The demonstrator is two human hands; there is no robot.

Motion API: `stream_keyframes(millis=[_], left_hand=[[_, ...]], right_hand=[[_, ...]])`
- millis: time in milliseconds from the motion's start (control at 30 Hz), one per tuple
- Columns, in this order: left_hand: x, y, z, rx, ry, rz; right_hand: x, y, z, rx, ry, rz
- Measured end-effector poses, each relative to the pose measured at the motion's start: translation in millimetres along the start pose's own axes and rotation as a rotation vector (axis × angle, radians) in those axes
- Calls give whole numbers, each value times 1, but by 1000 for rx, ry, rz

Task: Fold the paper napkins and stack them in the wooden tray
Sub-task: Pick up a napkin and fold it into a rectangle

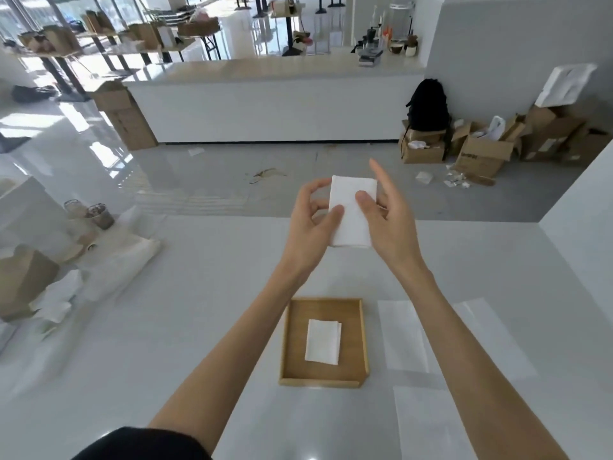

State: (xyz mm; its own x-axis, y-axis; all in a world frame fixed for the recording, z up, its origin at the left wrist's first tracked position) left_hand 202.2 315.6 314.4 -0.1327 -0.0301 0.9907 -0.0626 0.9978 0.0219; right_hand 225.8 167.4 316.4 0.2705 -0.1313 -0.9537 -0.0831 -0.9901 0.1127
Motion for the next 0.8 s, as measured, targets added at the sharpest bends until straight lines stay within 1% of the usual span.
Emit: stream_keyframes(millis=[67,133,233,333,433,567,667,800], left_hand=[[-5,4,-5,-66,-62,-46],[-14,12,-9,-88,-92,-55],[-33,21,-14,-99,-93,-48],[-43,29,-19,-104,-65,5],[-36,31,-20,-131,-59,37],[-20,33,-16,-171,-112,114],[-17,33,-11,-186,-64,148],[-10,31,-5,-194,-89,168]], right_hand=[[8,-11,2,4,28,37],[16,-24,6,-39,23,41],[29,-35,11,-78,31,88],[32,-40,11,-39,13,112],[29,-43,10,-31,-20,76],[4,-45,15,-27,59,-5],[-2,-40,16,22,62,16],[-5,-40,22,-34,13,-38]])
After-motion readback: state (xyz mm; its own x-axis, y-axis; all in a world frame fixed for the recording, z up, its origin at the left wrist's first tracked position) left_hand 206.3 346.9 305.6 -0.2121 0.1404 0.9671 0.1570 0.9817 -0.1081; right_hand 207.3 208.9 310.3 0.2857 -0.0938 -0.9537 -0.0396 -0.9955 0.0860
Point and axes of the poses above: each hand's wrist, its own z-axis away from the middle knuckle, its own y-axis out of the back of the hand, x = y × z, the point moved 8 cm from there along -z, towards the middle knuckle, and after that the axes turned 1 degree about -y, right-handed, at the moved point
